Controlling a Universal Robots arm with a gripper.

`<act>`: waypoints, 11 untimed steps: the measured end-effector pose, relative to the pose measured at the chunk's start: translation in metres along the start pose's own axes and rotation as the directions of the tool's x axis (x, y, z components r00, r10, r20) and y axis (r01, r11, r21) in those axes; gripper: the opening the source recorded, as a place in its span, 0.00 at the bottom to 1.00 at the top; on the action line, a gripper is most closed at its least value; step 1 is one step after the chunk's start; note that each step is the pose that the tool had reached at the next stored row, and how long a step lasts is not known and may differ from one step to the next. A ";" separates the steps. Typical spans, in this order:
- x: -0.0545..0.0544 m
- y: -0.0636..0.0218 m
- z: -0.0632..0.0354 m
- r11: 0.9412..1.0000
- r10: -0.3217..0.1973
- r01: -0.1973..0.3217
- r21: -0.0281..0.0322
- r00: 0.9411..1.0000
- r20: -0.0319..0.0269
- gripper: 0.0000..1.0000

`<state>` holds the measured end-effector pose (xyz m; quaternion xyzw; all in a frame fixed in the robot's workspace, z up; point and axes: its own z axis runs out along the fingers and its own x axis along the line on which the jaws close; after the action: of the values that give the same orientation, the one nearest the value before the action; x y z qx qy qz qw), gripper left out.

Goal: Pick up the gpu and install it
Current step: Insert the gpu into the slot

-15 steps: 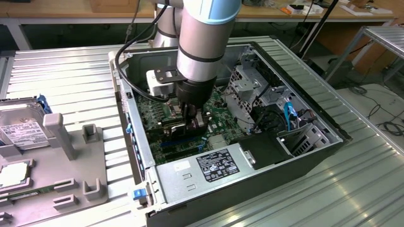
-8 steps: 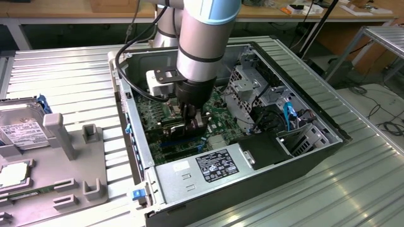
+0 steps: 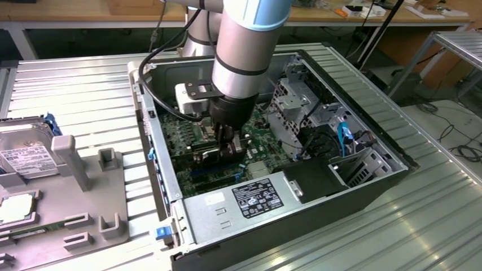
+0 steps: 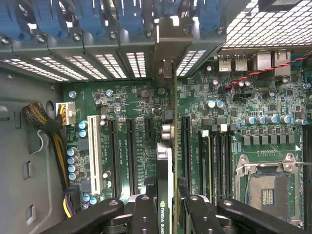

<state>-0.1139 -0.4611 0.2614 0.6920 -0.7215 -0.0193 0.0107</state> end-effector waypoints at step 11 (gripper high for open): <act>0.000 -0.0038 -0.0010 1.000 0.001 -0.001 -0.002 1.000 0.000 0.27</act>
<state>-0.1101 -0.4610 0.2622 0.6917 -0.7218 -0.0203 0.0113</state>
